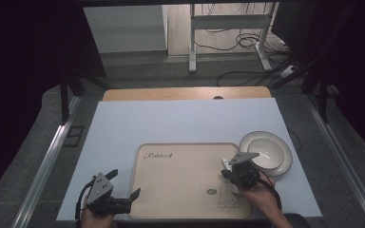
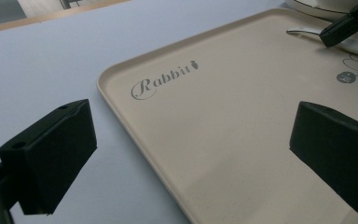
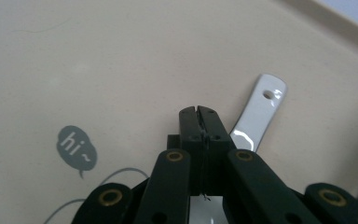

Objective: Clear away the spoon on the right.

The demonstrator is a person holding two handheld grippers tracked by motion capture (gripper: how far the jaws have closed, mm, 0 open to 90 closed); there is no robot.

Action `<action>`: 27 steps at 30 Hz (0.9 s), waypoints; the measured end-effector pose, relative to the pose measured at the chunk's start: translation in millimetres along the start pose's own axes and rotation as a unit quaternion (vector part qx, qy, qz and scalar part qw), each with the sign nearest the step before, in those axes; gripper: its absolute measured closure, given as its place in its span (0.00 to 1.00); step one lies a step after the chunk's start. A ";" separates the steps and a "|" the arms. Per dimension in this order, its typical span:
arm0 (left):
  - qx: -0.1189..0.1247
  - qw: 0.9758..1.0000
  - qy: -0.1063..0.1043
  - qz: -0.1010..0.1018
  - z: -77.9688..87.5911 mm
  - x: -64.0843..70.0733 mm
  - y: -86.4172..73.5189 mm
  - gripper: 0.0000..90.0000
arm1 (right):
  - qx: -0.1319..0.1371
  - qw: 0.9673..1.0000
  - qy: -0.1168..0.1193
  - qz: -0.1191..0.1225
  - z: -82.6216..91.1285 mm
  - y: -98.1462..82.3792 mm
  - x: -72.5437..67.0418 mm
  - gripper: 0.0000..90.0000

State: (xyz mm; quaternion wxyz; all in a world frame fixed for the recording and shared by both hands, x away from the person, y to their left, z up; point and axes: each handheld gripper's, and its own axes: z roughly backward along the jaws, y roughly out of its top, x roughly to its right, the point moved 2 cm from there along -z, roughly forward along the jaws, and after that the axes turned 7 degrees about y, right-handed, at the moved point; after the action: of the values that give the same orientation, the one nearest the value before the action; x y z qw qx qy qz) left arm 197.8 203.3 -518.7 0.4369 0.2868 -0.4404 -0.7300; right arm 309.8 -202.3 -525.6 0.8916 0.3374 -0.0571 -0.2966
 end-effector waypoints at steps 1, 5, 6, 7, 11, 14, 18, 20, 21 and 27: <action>0.000 1.000 0.000 0.000 0.0 0.0 0.0 0.00 | 0.001 1.000 -0.002 -0.002 0.7 -0.4 1.3 1.00; 0.000 1.000 0.000 0.000 0.0 0.0 0.0 0.00 | 0.001 1.000 -0.010 -0.005 2.9 -1.8 5.1 1.00; 0.000 1.000 0.000 0.000 0.0 0.1 0.1 0.00 | 0.001 1.000 -0.012 -0.009 3.5 -2.2 5.9 1.00; 0.000 1.000 0.000 0.000 0.0 0.1 0.1 0.00 | 0.001 1.000 -0.013 -0.011 4.1 -2.5 6.5 1.00; 0.000 1.000 0.000 -0.001 -0.1 0.3 0.1 0.00 | 0.004 1.000 -0.014 -0.011 5.5 -2.8 7.4 1.00; 0.000 1.000 -0.001 0.000 -0.1 0.4 0.2 0.00 | 0.010 1.000 -0.012 -0.008 6.3 -2.0 6.7 1.00; -0.001 1.000 -0.002 0.000 0.0 0.6 0.3 0.00 | 0.017 1.000 -0.010 -0.004 7.6 -1.1 5.1 0.99; -0.001 1.000 -0.002 0.001 -0.1 0.6 0.3 0.00 | 0.022 1.000 -0.010 -0.003 8.9 -0.4 4.3 0.97; -0.002 1.000 -0.002 0.001 -0.1 0.5 0.3 0.00 | 0.023 1.000 -0.010 -0.001 9.6 0.1 3.7 0.96; -0.002 1.000 -0.003 0.001 -0.1 0.5 0.3 0.00 | 0.036 0.999 -0.013 0.011 12.5 2.4 -0.7 0.74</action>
State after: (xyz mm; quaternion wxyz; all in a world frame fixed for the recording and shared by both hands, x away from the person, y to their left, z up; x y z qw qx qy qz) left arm 197.8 202.7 -518.5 0.4373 0.2835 -0.4405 -0.7310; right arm 306.6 -207.6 -514.4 0.8814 0.3647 -0.0827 -0.2886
